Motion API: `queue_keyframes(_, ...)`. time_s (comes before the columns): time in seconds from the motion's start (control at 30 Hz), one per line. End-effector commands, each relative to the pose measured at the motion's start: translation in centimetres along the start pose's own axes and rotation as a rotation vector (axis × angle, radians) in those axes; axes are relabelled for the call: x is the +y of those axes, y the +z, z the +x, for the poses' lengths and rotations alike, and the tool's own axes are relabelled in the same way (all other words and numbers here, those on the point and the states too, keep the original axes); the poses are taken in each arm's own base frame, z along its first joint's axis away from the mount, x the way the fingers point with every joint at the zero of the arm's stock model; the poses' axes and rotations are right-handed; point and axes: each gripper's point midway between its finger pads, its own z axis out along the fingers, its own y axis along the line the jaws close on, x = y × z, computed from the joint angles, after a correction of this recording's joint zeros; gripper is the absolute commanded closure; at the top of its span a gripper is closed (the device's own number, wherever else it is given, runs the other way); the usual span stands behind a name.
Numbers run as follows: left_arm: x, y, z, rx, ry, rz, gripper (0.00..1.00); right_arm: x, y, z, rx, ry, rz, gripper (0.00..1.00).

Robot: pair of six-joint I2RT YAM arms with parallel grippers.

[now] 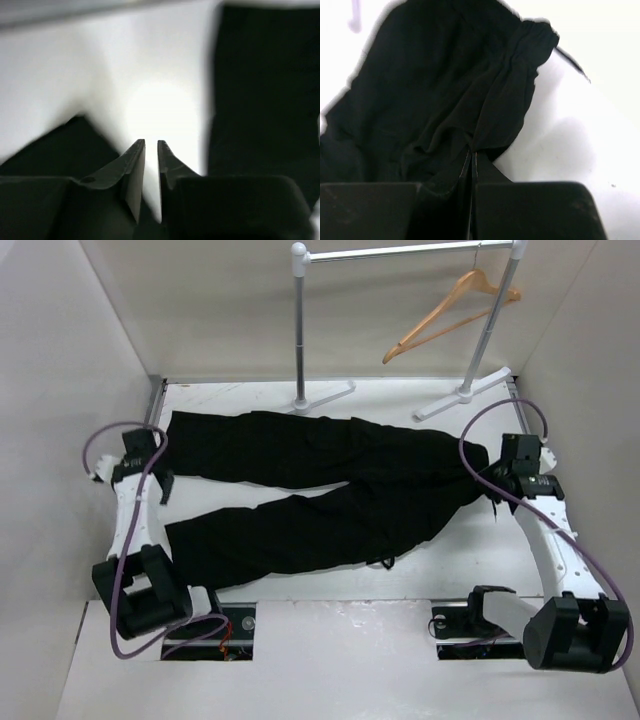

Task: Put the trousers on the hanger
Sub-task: Pick up the trousers from the center of the board.

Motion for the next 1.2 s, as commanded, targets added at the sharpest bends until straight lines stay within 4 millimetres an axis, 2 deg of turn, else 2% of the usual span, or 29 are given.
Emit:
queue_keyframes(0.0,6.8,-0.6,5.1,0.159,0.056,-0.108,0.79,-1.3,1.0,2.8,0.052,-0.006,0.011,0.96)
queue_keyframes(0.07,9.3,-1.4,7.2,0.234,0.045,-0.147,0.71,-2.2,1.4,4.2,0.087,-0.019,0.025,0.96)
queue_keyframes(0.13,10.4,-1.7,8.1,0.262,0.051,-0.164,0.60,-2.6,1.6,4.7,0.102,-0.031,0.023,0.96)
queue_keyframes(0.2,10.2,-0.5,7.6,0.231,0.043,-0.156,0.51,-2.6,1.8,5.1,0.113,-0.039,0.012,0.96)
queue_keyframes(0.27,9.3,1.0,7.2,0.215,0.035,-0.129,0.49,-2.6,2.0,5.9,0.140,-0.044,-0.001,0.96)
queue_keyframes(0.4,7.6,3.8,8.2,0.259,0.063,-0.141,0.49,-2.7,2.0,6.9,0.162,-0.045,-0.035,0.95)
queue_keyframes(0.47,8.0,5.2,8.3,0.242,0.068,-0.179,0.50,-2.7,1.9,7.6,0.181,-0.047,-0.047,0.94)
queue_keyframes(0.57,8.0,7.2,9.0,0.251,0.070,-0.212,0.55,-2.7,1.7,8.2,0.187,-0.052,-0.065,0.94)
queue_keyframes(0.6,7.6,7.7,9.3,0.263,0.074,-0.210,0.62,-2.6,1.6,8.3,0.187,-0.055,-0.071,0.94)
queue_keyframes(0.67,6.4,8.3,9.4,0.261,0.090,-0.202,0.88,-2.7,1.5,8.9,0.199,-0.062,-0.076,0.94)
queue_keyframes(0.7,5.7,8.6,9.0,0.248,0.085,-0.194,0.94,-2.7,1.5,9.0,0.201,-0.058,-0.079,0.94)
queue_keyframes(0.77,3.2,9.2,7.4,0.210,0.061,-0.157,0.99,-2.6,1.5,9.2,0.199,-0.054,-0.089,0.94)
queue_keyframes(0.87,-1.5,10.2,4.9,0.160,0.050,-0.088,1.00,-2.1,1.8,9.2,0.196,-0.050,-0.104,0.94)
queue_keyframes(0.9,-3.6,10.3,4.2,0.154,0.047,-0.058,0.97,-1.9,1.9,9.1,0.200,-0.048,-0.105,0.94)
queue_keyframes(0.97,-5.5,9.8,3.7,0.166,0.053,-0.025,0.88,-1.5,1.8,9.1,0.208,-0.049,-0.113,0.94)
queue_keyframes(1.0,-6.3,9.1,3.5,0.175,0.058,-0.007,0.81,-1.2,1.7,9.1,0.210,-0.048,-0.119,0.94)
queue_keyframes(1.07,-6.4,7.3,2.7,0.160,0.071,0.024,0.68,-0.9,1.4,9.1,0.208,-0.045,-0.136,0.94)
queue_keyframes(1.17,-3.8,4.2,1.6,0.119,0.067,0.045,0.58,-0.8,1.0,9.6,0.220,-0.051,-0.153,0.94)
